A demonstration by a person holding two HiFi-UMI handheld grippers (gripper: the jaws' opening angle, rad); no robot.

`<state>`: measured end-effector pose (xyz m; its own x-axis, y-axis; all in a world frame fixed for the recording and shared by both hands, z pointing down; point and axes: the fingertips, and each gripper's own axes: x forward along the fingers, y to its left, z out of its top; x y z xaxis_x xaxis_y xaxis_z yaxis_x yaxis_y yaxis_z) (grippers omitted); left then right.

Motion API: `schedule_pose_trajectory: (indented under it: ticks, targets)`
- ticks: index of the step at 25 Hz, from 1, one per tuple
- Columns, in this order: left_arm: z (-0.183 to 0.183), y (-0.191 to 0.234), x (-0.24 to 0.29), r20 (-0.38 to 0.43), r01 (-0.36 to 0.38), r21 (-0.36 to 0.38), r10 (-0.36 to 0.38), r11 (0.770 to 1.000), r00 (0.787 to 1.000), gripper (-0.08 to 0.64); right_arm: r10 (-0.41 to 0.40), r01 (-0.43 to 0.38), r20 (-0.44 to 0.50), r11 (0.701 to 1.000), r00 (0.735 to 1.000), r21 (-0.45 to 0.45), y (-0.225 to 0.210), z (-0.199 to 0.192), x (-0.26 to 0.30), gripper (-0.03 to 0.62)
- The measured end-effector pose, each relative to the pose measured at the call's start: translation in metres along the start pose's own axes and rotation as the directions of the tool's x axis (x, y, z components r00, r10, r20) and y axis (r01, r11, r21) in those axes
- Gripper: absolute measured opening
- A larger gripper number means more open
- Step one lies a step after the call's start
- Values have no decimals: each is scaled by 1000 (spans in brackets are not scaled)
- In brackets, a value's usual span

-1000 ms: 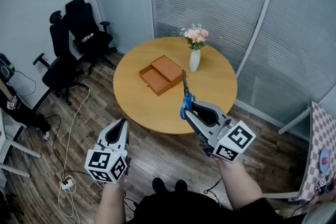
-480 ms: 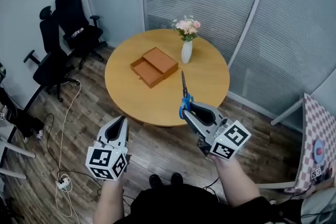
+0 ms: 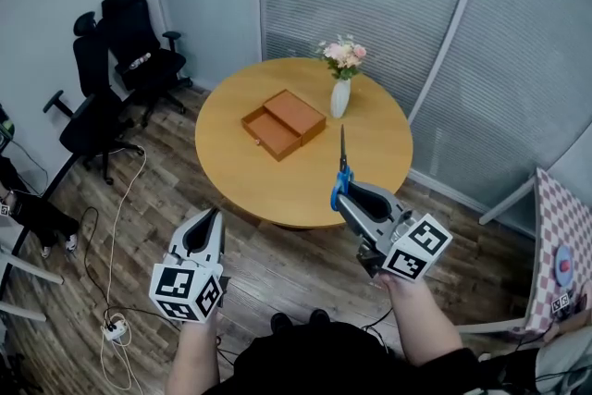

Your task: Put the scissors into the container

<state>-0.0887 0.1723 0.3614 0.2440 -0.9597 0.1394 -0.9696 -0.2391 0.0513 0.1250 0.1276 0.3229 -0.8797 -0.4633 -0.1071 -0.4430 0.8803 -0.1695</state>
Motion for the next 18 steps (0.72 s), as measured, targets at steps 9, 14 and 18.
schedule_pose_trajectory:
  ticks: [9,14,18]
  targets:
    - [-17,39,-8,-29,-32,-34,31,999,999,23,-25,25,-9,999,1000,40,-9,-5,20,97]
    - [-18,53,19,-44,-41,-29,39,999,998,23,3,-4,9,998,1000,62,-32,-7,46,97]
    - [-17,68,48,-60,-59,-22,58,998,997,23,22,-24,20,996,1000,88,-62,-11,71,97]
